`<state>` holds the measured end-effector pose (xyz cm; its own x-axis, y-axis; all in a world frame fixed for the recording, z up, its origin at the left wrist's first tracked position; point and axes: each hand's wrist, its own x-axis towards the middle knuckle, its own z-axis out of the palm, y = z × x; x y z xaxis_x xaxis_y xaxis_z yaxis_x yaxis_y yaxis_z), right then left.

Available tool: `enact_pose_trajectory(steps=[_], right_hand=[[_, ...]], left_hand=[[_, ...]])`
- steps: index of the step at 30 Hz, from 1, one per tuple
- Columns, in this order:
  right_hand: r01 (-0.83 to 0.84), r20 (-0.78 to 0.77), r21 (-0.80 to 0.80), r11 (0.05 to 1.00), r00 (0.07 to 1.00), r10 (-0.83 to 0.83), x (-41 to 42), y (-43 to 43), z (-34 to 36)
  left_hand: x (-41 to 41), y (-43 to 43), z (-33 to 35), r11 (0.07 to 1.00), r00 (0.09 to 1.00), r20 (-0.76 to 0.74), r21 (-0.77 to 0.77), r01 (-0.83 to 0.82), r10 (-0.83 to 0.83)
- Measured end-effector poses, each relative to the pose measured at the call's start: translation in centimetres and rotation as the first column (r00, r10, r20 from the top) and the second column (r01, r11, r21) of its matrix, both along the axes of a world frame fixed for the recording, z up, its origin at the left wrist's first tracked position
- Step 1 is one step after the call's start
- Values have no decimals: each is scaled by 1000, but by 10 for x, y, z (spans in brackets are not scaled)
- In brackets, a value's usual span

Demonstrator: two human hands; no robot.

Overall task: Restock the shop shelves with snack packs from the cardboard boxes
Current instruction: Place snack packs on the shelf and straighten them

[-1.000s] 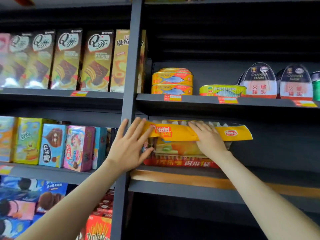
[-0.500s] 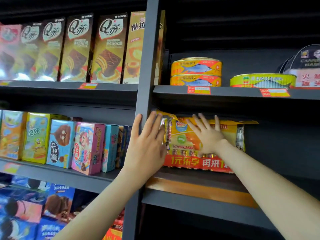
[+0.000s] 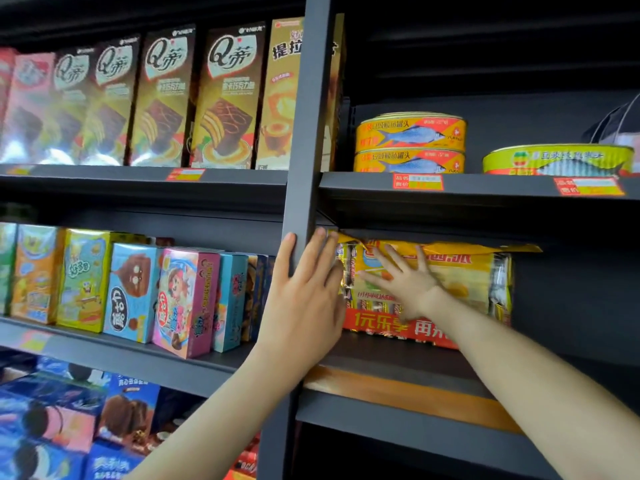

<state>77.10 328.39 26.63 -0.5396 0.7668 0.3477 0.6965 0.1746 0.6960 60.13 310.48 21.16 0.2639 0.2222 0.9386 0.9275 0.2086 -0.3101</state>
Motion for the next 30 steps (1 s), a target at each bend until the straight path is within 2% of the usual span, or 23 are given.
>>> enact_pose_trajectory(steps=[4, 9, 13, 17, 22, 24, 26, 27, 28, 30], right_hand=[[-53, 155, 76, 996, 987, 41, 39, -8, 16], [105, 245, 85, 991, 962, -123, 106, -11, 14], [136, 205, 25, 990, 969, -139, 111, 2, 4], [141, 198, 40, 989, 969, -146, 97, 4, 2], [127, 161, -35, 991, 980, -120, 89, -20, 11], [66, 80, -34, 997, 995, -64, 79, -50, 11], [-73, -107, -9, 997, 992, 72, 67, -91, 2], [-167, -223, 20, 986, 960, 167, 61, -115, -7], [-274, -332, 72, 959, 900, 282, 55, -140, -19], [-472, -469, 255, 844, 703, 535, 46, -186, -52]], left_hand=[[-1, 1, -1, 1000, 1000, -10, 13, 24, -24], [0, 1, -3, 999, 999, 6, 9, 50, -50], [0, 2, -4, 998, 998, 22, -5, 64, -64], [-2, 3, -3, 999, 998, 26, -2, 53, -53], [-2, 2, -2, 999, 999, 23, -32, 30, -29], [-1, 1, -2, 999, 999, 20, -39, 33, -33], [-1, -1, -2, 994, 995, 28, -28, 101, -100], [-1, -3, -5, 987, 986, 36, -18, 161, -160], [-1, -7, -10, 974, 973, 47, -4, 228, -228], [2, -23, -32, 941, 937, 82, 37, 337, -339]])
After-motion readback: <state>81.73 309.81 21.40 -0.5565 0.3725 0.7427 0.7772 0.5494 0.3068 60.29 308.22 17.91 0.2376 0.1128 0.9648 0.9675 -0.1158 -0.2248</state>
